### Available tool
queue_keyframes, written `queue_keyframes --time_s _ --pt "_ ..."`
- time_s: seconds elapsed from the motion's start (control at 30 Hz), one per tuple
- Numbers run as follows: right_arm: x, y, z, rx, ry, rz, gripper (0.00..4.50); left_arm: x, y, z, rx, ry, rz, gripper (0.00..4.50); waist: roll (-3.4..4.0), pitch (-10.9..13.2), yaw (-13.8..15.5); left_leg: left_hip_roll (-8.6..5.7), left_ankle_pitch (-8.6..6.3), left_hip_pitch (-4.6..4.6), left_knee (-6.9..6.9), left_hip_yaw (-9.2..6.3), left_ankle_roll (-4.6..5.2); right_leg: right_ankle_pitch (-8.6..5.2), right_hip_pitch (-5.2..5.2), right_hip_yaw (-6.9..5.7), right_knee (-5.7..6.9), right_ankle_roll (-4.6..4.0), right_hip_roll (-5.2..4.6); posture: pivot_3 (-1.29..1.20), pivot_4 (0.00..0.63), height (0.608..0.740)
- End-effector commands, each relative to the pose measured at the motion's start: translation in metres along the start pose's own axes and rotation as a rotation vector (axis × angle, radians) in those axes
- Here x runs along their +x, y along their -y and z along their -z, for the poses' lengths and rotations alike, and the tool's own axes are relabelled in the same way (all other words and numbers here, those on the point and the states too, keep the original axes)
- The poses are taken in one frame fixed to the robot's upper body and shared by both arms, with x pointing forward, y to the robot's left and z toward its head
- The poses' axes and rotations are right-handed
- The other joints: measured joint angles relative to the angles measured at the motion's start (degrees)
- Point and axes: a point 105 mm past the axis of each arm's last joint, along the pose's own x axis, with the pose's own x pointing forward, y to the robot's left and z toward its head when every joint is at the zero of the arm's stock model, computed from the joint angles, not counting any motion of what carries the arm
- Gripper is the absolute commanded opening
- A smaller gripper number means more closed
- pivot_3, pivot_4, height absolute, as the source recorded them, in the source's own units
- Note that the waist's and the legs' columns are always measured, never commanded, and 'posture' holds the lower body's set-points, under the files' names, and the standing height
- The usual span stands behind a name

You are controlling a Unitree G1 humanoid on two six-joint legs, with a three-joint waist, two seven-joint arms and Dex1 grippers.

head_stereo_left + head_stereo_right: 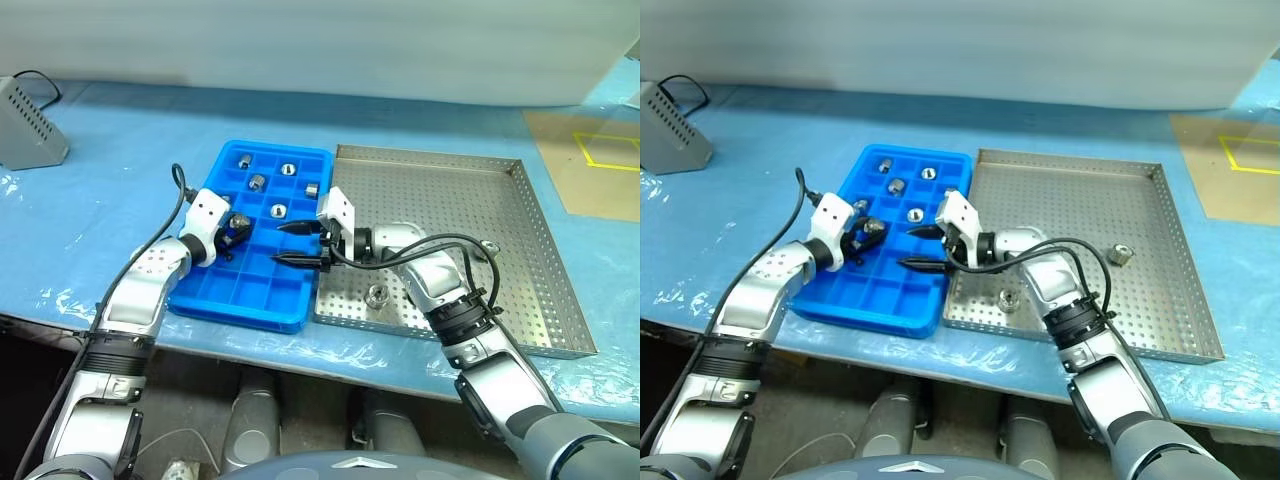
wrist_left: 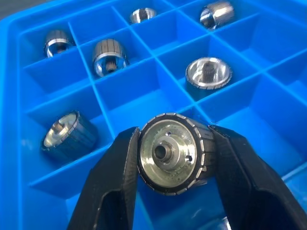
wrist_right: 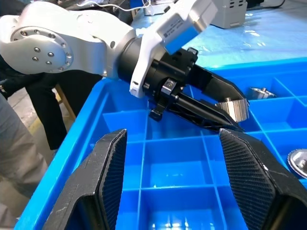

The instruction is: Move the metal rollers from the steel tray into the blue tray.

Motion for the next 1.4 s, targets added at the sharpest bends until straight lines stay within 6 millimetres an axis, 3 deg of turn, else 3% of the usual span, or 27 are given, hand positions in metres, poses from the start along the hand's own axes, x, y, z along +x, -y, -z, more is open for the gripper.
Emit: queue_keyframes --time_s 0.03,0.17,0.37,0.57,0.67,0.87,1.07,1.2,1.4 --pt "-0.002 -0.001 -0.015 -0.042 0.052 0.006 3.13 0.003 0.006 0.003 0.024 -0.020 0.018 1.88 0.00 0.00 0.00 0.00 0.00 0.00 0.00 0.00 0.00 0.00 0.00 0.00 0.00 0.00 0.00 0.15 0.150 0.740" --pt "-0.003 0.001 -0.016 -0.050 0.052 0.022 3.13 0.003 0.005 -0.005 0.022 0.001 0.023 3.10 -0.01 -0.01 -0.03 -0.01 0.00 0.01 0.01 0.00 0.01 0.00 0.02 0.00 0.00 0.00 -0.01 0.14 0.150 0.740" --pt "-0.016 0.005 -0.024 -0.066 0.065 0.058 3.13 0.008 0.020 -0.054 0.009 0.142 0.141 3.10 -0.01 -0.01 0.71 -0.03 0.00 -0.15 0.04 0.00 0.03 0.00 -0.05 -0.01 -0.03 0.00 -0.02 0.07 0.150 0.740" --pt "-0.047 0.003 -0.023 -0.031 0.056 0.111 3.13 0.012 0.050 -0.099 0.090 0.230 0.419 3.10 -0.02 -0.01 -0.27 -0.04 0.01 -0.15 0.13 0.02 0.07 0.01 -0.02 0.01 -0.01 0.01 -0.04 -0.06 0.150 0.740" --pt "-0.069 0.000 -0.017 -0.002 0.032 0.161 3.13 0.023 0.060 -0.110 0.159 0.235 0.521 3.10 -0.02 -0.01 -1.28 -0.02 0.02 -0.12 0.10 0.03 0.07 0.01 -0.04 0.01 0.00 0.01 -0.02 -0.14 0.150 0.740" --pt "-0.108 -0.006 -0.012 -0.002 -0.024 0.314 3.13 0.053 0.085 -0.116 0.250 0.215 0.686 3.10 -0.02 -0.02 -4.02 -0.06 -0.01 -0.09 0.11 0.09 0.13 0.02 -0.02 0.10 -0.07 0.03 -0.01 -0.32 0.150 0.740" --pt "-0.129 -0.011 -0.005 0.009 -0.033 0.503 3.13 0.102 0.115 -0.119 0.279 0.207 0.646 3.10 -0.02 -0.04 -6.51 -0.06 -0.13 -0.17 0.25 0.09 0.33 0.08 0.08 0.09 -0.29 0.12 0.04 -0.47 0.150 0.740" --pt "-0.139 -0.022 0.000 0.026 -0.044 0.602 3.13 0.111 0.148 -0.110 0.283 0.174 0.745 3.10 -0.03 -0.05 -8.56 -0.11 -0.34 -0.21 0.43 0.13 0.67 0.13 0.24 0.12 -0.54 0.21 0.03 -0.56 0.150 0.740" --pt "-0.160 -0.030 0.006 0.036 -0.074 0.717 3.13 0.117 0.163 -0.080 0.294 0.069 0.768 3.10 -0.02 -0.05 -11.21 -0.10 -0.42 -0.26 0.60 0.14 0.78 0.16 0.25 0.11 -0.57 0.30 0.03 -0.61 0.150 0.740"
